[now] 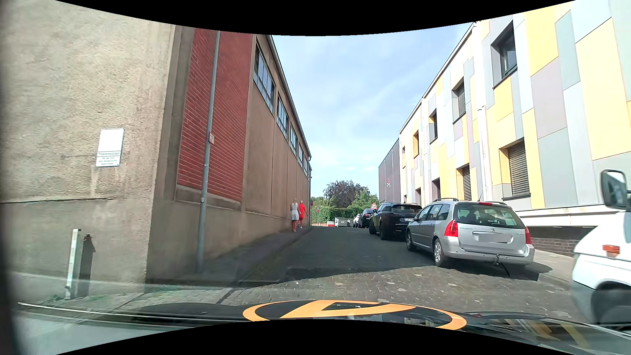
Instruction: Follow the waypoints while adhering to traffic rules and regulations
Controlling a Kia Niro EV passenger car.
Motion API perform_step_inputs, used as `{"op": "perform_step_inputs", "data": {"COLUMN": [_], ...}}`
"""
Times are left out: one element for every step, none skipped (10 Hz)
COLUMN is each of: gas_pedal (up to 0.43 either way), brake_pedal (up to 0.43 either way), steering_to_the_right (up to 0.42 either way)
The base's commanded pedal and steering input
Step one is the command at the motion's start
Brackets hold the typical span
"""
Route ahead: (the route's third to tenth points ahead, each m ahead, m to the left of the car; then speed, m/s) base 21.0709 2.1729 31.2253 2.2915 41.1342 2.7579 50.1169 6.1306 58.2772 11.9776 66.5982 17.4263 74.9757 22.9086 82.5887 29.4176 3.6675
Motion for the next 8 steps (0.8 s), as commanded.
{"op": "perform_step_inputs", "data": {"gas_pedal": [0.189,0.059,0.079,0.11,0.11,0.13,0.177,0.177], "brake_pedal": [0.0,0.0,0.0,0.0,0.0,0.0,0.0,0.0], "steering_to_the_right": [0.006,0.003,0.002,0.003,0.004,0.006,0.008,0.008]}}
